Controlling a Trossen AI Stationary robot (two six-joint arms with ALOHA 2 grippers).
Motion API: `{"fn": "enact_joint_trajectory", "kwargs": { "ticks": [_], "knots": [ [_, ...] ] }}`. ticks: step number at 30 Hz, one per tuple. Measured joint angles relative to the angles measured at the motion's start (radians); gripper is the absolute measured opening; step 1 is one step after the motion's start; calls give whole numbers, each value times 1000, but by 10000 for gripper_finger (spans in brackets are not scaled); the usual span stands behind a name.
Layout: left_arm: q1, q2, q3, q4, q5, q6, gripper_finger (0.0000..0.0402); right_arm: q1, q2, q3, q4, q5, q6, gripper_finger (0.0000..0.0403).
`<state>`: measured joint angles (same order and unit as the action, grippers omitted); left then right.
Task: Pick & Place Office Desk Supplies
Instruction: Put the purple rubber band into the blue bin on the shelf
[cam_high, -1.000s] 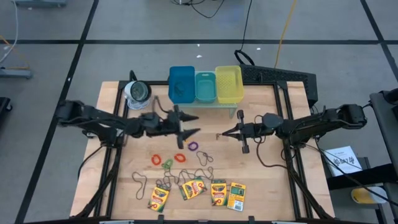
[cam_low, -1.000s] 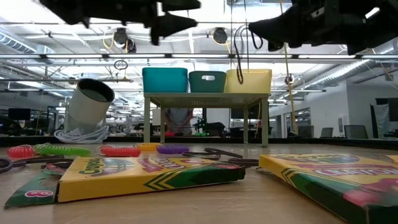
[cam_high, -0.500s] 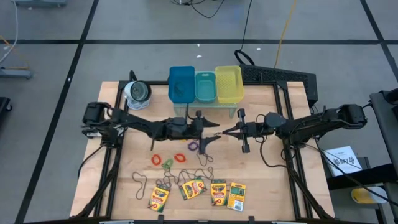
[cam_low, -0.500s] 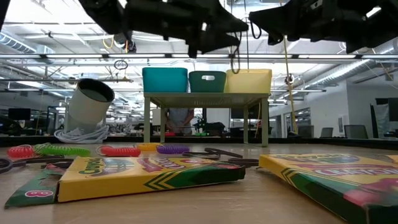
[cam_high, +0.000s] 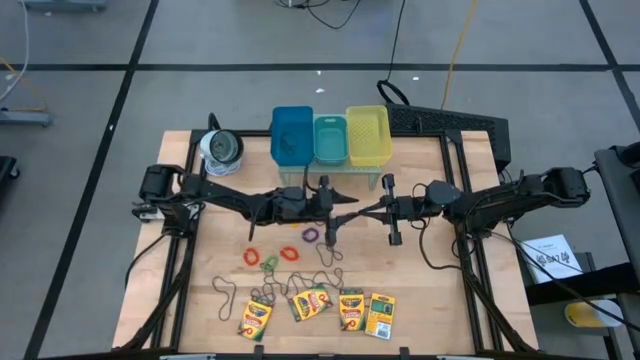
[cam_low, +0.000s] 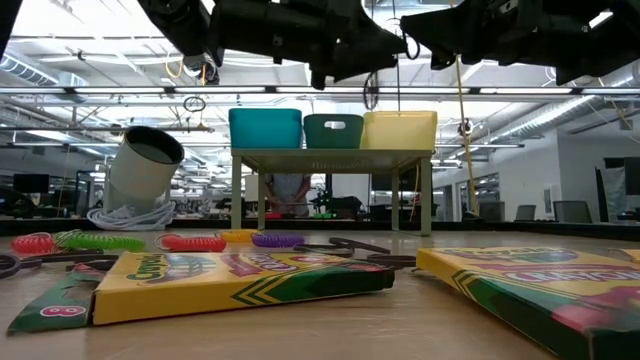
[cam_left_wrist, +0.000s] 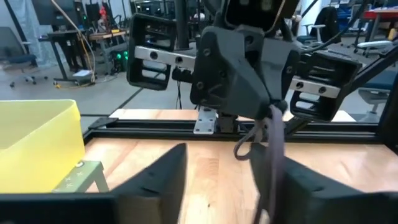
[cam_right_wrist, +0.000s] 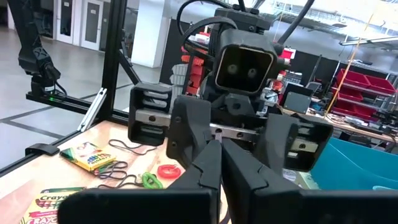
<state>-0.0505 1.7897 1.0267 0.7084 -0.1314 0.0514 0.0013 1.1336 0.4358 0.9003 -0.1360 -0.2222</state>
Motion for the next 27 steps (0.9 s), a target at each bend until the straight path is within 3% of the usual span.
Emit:
{"fn": "enact_joint_trajectory", "kwargs": {
  "ticks": [9, 16, 22, 27],
  "knots": [
    [5, -3, 0, -3, 1, 6, 13, 0, 0, 0, -15, 2, 0, 0],
    [10, -24, 0, 0, 4, 6, 13, 0, -1, 0, -27, 7, 34, 18],
    [18, -84, 0, -80, 3, -9, 10, 0, -53, 0, -80, 19, 38, 102],
    [31, -166, 0, -186, -3, -26, 4, 0, -131, 1, -197, 120, 53, 167]
  ]
}}
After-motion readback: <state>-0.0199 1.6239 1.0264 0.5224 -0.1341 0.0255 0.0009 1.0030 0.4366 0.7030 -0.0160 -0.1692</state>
